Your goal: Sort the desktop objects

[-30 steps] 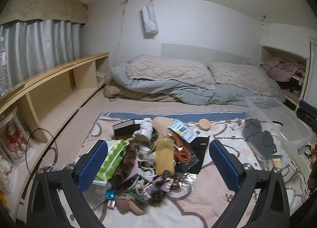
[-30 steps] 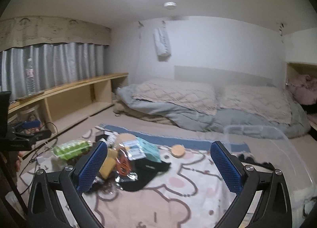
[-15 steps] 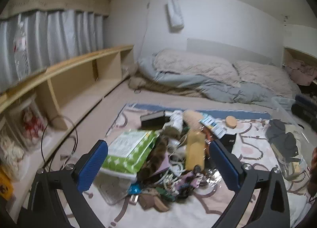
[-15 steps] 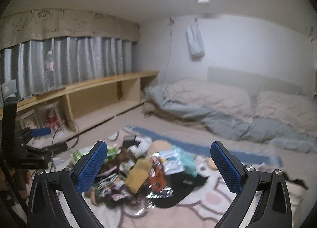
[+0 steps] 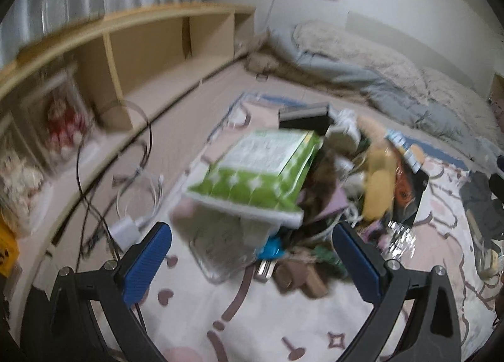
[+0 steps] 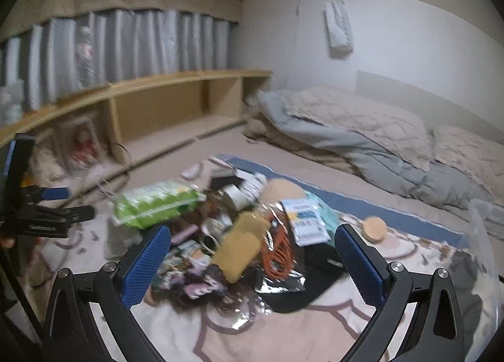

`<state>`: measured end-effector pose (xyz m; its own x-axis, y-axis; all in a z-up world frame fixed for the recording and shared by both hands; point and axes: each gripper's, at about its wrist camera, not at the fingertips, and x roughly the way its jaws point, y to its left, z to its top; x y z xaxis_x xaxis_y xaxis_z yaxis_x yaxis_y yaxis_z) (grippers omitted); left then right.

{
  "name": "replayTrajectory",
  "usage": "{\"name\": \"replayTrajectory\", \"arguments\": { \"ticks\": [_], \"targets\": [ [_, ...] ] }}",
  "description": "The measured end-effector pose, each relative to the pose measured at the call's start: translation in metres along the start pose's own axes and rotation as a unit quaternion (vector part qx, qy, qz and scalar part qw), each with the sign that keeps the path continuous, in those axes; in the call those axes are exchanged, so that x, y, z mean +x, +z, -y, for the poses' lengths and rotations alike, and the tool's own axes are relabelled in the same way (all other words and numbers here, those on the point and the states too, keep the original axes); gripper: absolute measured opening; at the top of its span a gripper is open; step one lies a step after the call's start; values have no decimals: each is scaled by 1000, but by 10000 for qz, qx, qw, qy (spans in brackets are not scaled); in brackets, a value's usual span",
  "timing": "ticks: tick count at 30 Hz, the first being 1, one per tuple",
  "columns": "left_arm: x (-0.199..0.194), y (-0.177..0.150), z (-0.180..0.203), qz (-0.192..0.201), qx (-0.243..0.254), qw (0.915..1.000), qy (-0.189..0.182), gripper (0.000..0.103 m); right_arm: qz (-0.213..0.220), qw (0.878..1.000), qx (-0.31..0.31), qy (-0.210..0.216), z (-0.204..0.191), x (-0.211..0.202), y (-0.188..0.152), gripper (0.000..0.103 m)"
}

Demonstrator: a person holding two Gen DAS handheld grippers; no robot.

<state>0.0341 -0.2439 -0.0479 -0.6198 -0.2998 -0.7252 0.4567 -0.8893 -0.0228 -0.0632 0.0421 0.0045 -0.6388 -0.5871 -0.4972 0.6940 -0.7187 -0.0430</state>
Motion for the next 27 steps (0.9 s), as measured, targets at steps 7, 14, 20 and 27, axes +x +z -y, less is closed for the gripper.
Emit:
{"name": "replayTrajectory", "arguments": {
  "ticks": [7,14,20,27],
  "targets": [
    [46,-29,-24,-964,-156,9950,195,103,-492,9981,-343,164,-15,30,-13,103],
    [80,-61,-48,-1585,-155,9858,528,103,-1188,9906,60,677,-14,62,-25,103],
    [90,-78,-52,-1827,-48,9823,407,103,-2172,9653,845,1180,-9,104,-44,92],
    [95,-96,-41,-1787,489,9804,664,103,-2717,9356,1669,1517,-14,136,-61,72]
  ]
}}
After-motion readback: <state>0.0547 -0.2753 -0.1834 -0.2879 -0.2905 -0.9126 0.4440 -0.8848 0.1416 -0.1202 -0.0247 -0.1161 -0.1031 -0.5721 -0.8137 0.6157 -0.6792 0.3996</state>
